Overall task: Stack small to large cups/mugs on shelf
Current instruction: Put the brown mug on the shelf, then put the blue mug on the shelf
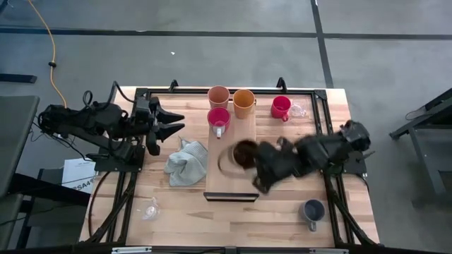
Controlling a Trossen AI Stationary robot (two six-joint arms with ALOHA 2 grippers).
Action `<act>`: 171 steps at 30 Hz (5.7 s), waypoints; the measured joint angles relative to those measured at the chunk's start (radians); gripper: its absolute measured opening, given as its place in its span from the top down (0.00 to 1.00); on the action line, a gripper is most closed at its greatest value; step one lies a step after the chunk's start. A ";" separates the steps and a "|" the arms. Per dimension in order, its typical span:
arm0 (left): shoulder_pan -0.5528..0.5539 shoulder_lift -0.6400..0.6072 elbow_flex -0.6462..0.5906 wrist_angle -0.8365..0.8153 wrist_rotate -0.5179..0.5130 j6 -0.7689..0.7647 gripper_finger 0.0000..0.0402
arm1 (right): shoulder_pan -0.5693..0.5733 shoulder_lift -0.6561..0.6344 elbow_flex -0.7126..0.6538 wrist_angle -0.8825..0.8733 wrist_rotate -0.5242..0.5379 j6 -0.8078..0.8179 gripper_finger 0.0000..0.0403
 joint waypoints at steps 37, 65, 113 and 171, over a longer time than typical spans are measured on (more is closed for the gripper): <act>0.000 0.000 0.053 -0.077 -0.008 -0.001 0.65 | -0.422 -0.169 -0.447 0.278 -0.264 0.175 0.95; 0.000 0.000 0.053 -0.091 -0.008 0.001 0.65 | -0.442 -0.154 -0.447 0.384 -0.230 0.182 0.74; 0.000 0.000 0.053 -0.205 0.028 -0.106 0.65 | -0.253 -0.393 -0.446 0.028 -0.021 -0.015 0.60; 0.363 -0.088 -0.225 0.214 0.608 0.018 0.65 | -0.271 -1.330 -1.571 1.534 0.058 -0.565 0.60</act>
